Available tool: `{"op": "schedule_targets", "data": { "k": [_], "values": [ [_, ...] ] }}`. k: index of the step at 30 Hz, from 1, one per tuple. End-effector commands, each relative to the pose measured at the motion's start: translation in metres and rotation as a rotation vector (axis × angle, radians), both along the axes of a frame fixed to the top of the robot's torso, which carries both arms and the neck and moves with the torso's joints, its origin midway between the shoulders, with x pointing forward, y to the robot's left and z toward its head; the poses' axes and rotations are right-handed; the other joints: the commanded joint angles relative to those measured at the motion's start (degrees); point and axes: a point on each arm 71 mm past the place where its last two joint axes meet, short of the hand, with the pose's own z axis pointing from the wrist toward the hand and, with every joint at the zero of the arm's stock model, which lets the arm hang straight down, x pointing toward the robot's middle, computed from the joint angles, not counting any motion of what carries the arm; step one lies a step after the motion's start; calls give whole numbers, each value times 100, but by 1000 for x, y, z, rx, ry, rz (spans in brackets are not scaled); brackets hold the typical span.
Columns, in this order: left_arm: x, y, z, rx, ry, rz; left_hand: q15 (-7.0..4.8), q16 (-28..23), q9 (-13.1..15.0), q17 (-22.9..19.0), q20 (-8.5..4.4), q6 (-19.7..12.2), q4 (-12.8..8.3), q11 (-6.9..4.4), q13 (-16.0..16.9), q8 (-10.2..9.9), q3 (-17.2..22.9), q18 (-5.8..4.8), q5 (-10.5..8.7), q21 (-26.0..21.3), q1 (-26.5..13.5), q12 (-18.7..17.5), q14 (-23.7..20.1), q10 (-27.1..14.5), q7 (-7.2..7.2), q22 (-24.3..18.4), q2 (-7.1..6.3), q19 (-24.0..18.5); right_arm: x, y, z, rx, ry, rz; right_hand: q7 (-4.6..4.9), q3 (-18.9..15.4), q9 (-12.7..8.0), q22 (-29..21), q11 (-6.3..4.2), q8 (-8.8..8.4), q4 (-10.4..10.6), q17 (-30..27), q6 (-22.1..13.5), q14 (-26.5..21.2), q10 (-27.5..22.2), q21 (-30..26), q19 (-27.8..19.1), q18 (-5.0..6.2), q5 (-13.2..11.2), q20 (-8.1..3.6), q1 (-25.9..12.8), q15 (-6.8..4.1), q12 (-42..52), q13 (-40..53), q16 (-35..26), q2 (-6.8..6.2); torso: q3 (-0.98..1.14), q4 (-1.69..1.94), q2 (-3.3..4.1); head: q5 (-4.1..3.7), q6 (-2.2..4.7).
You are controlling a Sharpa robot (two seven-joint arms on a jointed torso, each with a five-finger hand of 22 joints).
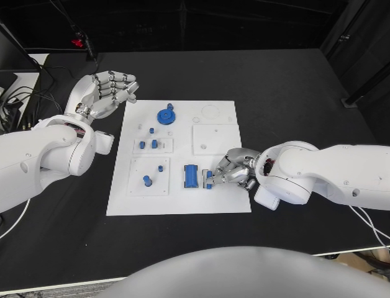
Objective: Assemble the parts on the task board
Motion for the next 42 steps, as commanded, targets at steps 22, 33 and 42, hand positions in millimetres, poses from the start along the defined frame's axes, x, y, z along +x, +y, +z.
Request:
{"op": "schedule_targets", "data": {
  "k": [22,33,42],
  "values": [
    [1,-2,1,-4,1,-8,-2,43,-8,-7,1,-41,-7,-2,-7,17,-37,50,24,25,-7,38,-49,-53,357,-5,67,25,2,6,0,-9,-18,22,-43,-416,112,1510,12,168,120,1509,-4,606,596,19,605,-42,133,-72,-11,-84,19,1507,14,15,-1,0,-4,16,0],
    [1,-1,1,-4,2,-8,-3,48,-8,-9,1,-43,-9,-3,-7,21,-34,51,26,27,5,43,-48,-54,357,-5,75,26,3,7,2,-27,-53,31,-75,-861,395,1510,-22,752,314,1509,-244,606,596,19,605,-42,107,-102,-54,-115,19,1507,14,119,-3,-6,0,23,0],
    [1,-1,1,-4,3,-9,-3,48,-8,-9,1,-43,-9,-3,-7,21,-34,51,26,27,5,43,-48,-54,357,-5,75,26,2,7,4,-83,-101,80,-283,-1529,1044,1510,-208,1841,332,1509,-236,606,596,19,605,-42,-812,-210,-320,-241,19,1507,14,132,1,-4,0,1,0]
  ]
}}
